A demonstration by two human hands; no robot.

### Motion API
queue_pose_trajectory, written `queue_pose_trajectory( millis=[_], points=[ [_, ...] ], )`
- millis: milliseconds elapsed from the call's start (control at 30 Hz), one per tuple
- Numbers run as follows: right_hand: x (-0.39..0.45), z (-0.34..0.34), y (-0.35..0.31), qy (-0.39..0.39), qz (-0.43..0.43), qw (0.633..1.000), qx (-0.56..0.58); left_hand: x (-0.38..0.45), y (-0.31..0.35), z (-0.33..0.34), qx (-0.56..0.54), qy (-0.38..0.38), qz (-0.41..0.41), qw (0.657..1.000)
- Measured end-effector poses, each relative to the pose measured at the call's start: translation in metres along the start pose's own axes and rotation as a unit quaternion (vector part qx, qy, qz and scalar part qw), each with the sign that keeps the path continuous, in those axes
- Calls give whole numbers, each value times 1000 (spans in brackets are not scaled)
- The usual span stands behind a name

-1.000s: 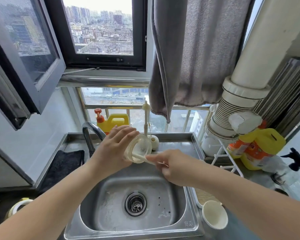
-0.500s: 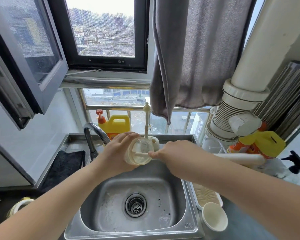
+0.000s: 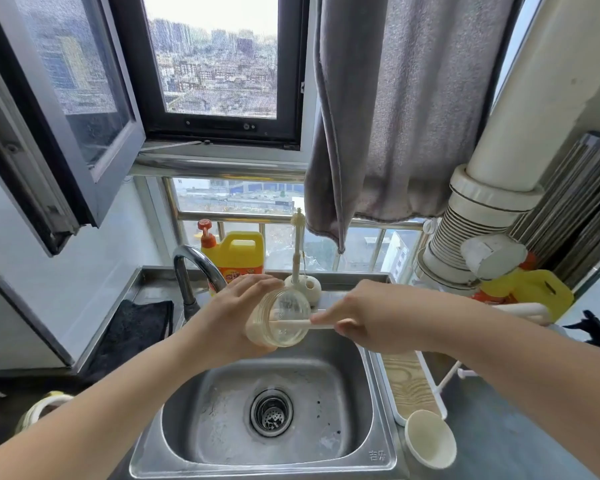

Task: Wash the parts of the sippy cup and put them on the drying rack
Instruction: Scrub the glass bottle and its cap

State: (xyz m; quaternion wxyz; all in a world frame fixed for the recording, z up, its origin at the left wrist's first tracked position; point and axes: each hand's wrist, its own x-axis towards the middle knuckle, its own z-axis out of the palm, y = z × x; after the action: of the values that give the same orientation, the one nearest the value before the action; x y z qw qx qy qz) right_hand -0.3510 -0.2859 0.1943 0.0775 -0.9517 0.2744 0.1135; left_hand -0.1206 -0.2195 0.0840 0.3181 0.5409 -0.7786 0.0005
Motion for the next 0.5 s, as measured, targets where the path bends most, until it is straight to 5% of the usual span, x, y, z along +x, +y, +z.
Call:
queue_pose_trajectory(
  millis=[133, 300, 500],
  points=[
    [-2, 1, 5, 8, 58, 984, 171, -3, 0, -5, -22, 37, -40, 998],
    [4, 20, -10, 13, 129, 893, 430, 2, 0, -6, 24, 42, -23, 999],
    [6, 31, -26, 0, 92, 967, 237, 1, -4, 1, 39, 26, 7, 999]
  ],
)
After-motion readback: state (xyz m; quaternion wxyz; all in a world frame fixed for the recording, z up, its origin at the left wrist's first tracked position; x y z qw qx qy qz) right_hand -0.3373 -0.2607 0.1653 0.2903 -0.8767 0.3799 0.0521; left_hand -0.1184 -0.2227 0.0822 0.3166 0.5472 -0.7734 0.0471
